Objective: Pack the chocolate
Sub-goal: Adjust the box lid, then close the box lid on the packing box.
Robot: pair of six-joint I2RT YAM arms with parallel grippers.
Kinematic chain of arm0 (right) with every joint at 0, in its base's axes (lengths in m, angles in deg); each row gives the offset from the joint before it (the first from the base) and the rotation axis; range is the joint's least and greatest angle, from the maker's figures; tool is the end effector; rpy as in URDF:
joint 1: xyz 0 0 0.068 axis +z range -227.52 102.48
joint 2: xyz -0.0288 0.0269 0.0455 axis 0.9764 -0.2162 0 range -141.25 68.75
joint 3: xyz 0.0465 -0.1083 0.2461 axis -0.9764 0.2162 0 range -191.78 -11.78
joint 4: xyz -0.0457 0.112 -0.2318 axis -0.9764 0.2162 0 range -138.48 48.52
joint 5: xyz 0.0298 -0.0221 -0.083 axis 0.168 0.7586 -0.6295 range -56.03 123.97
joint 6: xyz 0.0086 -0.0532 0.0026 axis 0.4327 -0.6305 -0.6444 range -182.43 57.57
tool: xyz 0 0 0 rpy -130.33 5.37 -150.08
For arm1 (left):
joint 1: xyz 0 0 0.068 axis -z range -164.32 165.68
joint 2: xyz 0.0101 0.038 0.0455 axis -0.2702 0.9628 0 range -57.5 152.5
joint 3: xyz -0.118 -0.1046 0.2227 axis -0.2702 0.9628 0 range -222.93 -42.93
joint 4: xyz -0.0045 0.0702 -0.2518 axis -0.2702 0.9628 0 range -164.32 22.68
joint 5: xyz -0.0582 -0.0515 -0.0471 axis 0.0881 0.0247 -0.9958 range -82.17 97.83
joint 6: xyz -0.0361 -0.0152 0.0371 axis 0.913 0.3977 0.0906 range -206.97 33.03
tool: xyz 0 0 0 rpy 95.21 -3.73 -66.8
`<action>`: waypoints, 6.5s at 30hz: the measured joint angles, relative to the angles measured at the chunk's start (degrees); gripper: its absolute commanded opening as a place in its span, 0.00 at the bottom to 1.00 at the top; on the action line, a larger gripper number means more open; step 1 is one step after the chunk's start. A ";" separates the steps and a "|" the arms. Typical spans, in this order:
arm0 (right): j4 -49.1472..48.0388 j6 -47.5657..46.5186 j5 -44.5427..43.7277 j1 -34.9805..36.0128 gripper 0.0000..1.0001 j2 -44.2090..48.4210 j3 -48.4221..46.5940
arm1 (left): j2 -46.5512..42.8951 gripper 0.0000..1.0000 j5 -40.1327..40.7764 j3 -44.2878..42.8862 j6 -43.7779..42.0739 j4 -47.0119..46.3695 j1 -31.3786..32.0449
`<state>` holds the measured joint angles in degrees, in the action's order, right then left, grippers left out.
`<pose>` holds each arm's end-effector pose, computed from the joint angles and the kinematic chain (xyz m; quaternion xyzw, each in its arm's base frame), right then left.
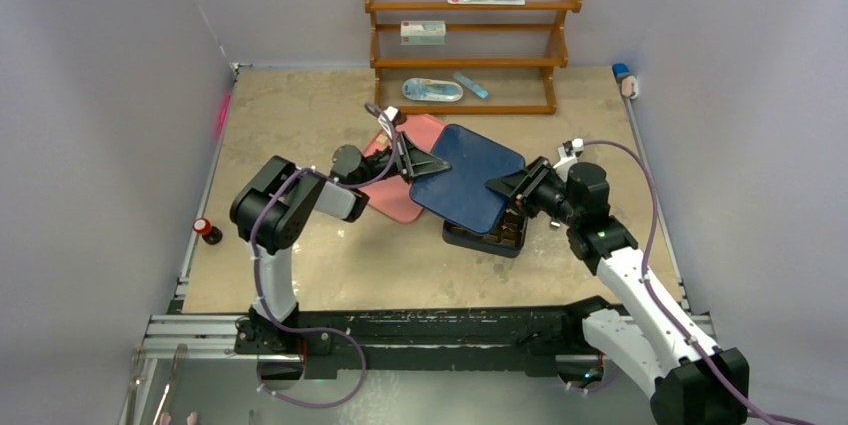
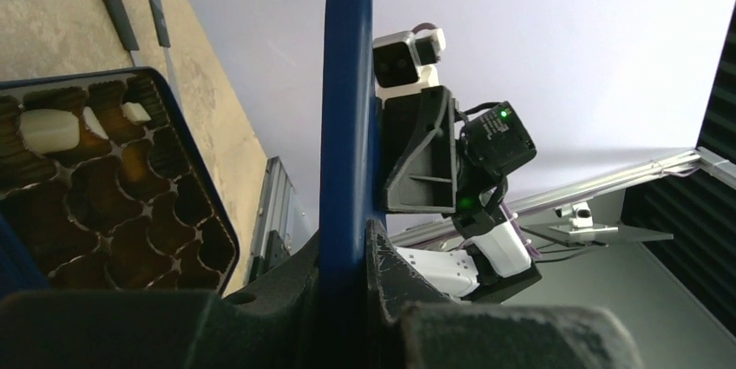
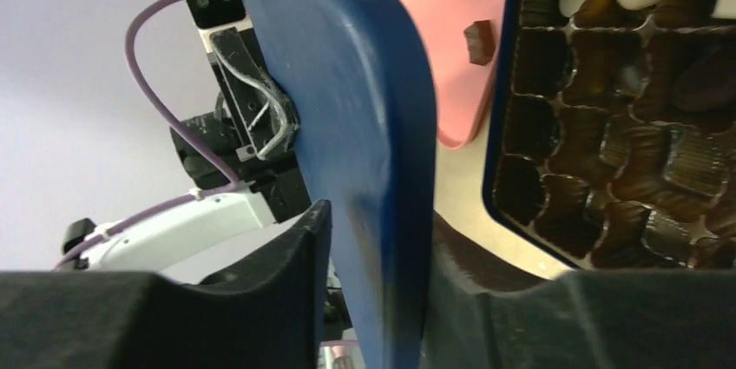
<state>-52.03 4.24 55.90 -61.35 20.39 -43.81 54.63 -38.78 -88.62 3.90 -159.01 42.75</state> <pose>0.1893 0.0688 0.2758 0.2200 0.7445 0.5167 0.3611 0.3140 -0.1896 0.1883 -0.0122 0.6263 -0.7572 0.1849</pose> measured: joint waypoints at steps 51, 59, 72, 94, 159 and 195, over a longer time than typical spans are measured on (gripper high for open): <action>23.54 -18.08 -24.96 -0.35 0.51 2.67 -5.16 | 10.78 0.00 24.35 1.57 -2.97 1.99 10.56; 24.00 -19.65 -26.01 -0.35 0.51 1.46 -5.16 | 10.88 0.00 24.33 0.35 -1.99 2.03 11.32; 23.76 -21.79 -29.55 -0.35 0.50 -1.97 -5.16 | 12.79 0.00 24.33 -0.83 -1.33 2.10 13.07; 19.89 -22.40 -29.92 -0.35 0.50 -9.84 -4.87 | 12.79 0.00 24.33 -0.35 -1.29 2.08 13.25; 15.72 -25.44 -28.37 -0.44 0.48 -15.89 -3.43 | 12.79 0.33 25.40 1.55 0.22 -0.11 13.68; 15.13 -25.57 -28.20 -0.42 0.48 -17.05 -3.65 | 11.15 0.35 24.13 6.36 -0.02 0.07 9.05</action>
<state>-36.91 -21.33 27.71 -61.77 3.35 -47.46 65.78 -14.65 -82.26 3.88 -158.94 51.80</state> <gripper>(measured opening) 0.487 0.350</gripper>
